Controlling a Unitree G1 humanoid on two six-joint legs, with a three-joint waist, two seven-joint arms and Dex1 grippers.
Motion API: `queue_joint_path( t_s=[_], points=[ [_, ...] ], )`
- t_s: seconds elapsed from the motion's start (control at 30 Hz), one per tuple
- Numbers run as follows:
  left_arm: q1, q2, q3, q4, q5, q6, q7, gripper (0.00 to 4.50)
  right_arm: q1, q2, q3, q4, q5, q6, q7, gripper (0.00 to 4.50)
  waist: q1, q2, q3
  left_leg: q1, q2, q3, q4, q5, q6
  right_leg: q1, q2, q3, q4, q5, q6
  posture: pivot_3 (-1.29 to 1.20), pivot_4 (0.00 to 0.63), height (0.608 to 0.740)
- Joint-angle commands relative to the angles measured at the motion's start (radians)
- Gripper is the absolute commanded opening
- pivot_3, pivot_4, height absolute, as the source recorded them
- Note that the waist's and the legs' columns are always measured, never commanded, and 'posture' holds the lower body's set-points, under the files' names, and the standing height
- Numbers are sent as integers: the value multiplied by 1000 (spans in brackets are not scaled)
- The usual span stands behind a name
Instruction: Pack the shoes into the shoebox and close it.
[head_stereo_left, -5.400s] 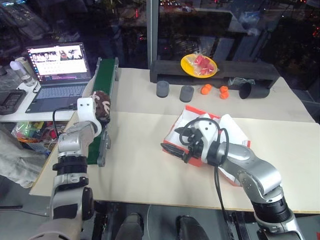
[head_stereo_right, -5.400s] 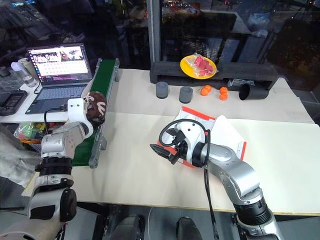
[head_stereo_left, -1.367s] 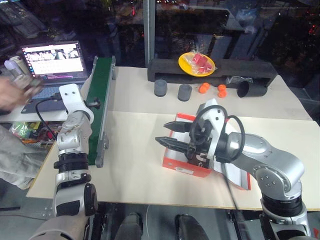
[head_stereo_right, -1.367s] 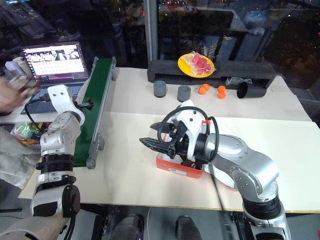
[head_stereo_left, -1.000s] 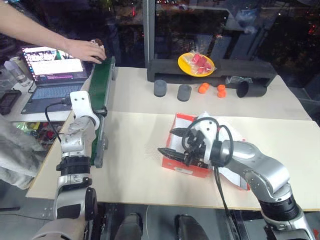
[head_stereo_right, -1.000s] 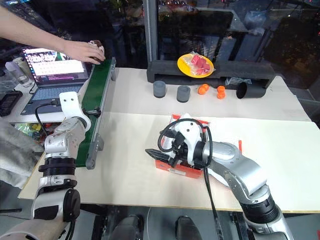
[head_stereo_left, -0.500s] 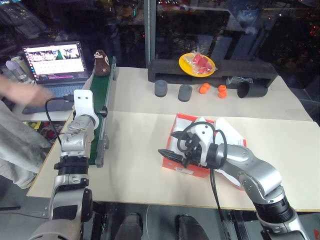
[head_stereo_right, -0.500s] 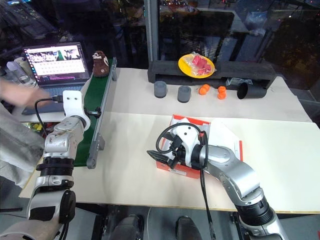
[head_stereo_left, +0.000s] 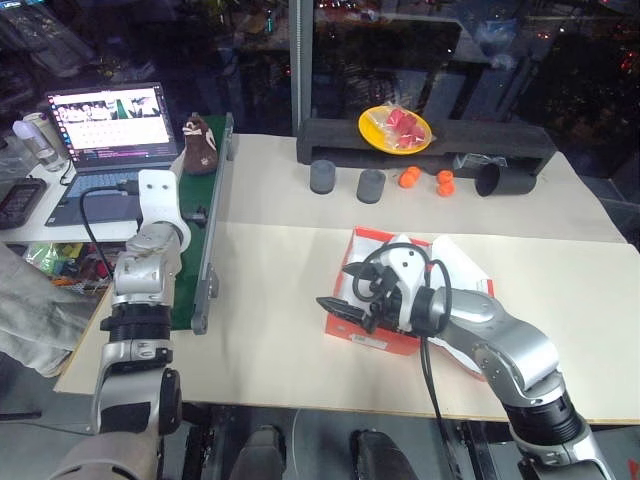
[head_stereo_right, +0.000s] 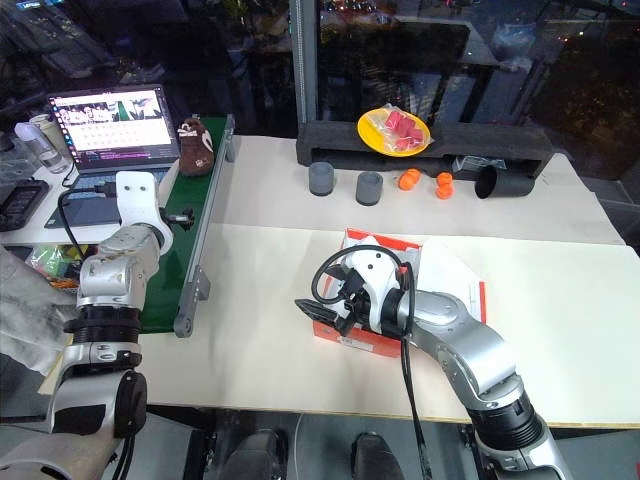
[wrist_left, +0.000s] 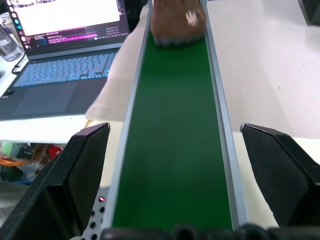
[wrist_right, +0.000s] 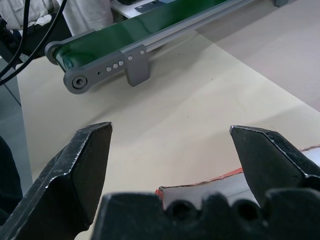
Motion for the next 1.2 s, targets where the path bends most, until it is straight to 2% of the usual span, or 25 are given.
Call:
queue_joint_path(
  t_s=[0.03, 0.27, 0.63, 1.07, 1.2],
  points=[
    [-68, 53, 12, -19, -2, 115, -14, 4500, -17, 11, -24, -17, -7, 5, -23, 4465, 0, 0, 0, 0, 0, 0, 0, 0, 0, 0, 0, 0, 0, 0, 0, 0, 150, 740],
    [-137, 101, 24, 7, -4, 198, -31, 4500, -11, 40, -44, -28, 9, 21, -56, 4465, -2, 0, 0, 0, 0, 0, 0, 0, 0, 0, 0, 0, 0, 0, 0, 0, 150, 740],
    [-182, 87, 48, -27, -29, 234, -20, 4500, -18, 58, -78, -31, 26, 30, -69, 4465, 0, 0, 0, 0, 0, 0, 0, 0, 0, 0, 0, 0, 1, 0, 0, 0, 150, 740],
    [-86, 8, 110, 30, -61, 288, -4, 4500, -35, 60, -121, -41, 40, 46, -79, 4465, 0, 0, 0, 0, 0, 0, 0, 0, 0, -1, 0, 0, 1, 0, 0, 0, 150, 740],
    [-88, -2, 116, 7, -67, 262, 3, 3442, -39, 60, -129, -40, 39, 50, -82, 4500, 5, 0, 0, 1, 0, 0, 0, 1, -1, 1, 0, 0, 2, 0, 0, 0, 150, 740]
  ],
)
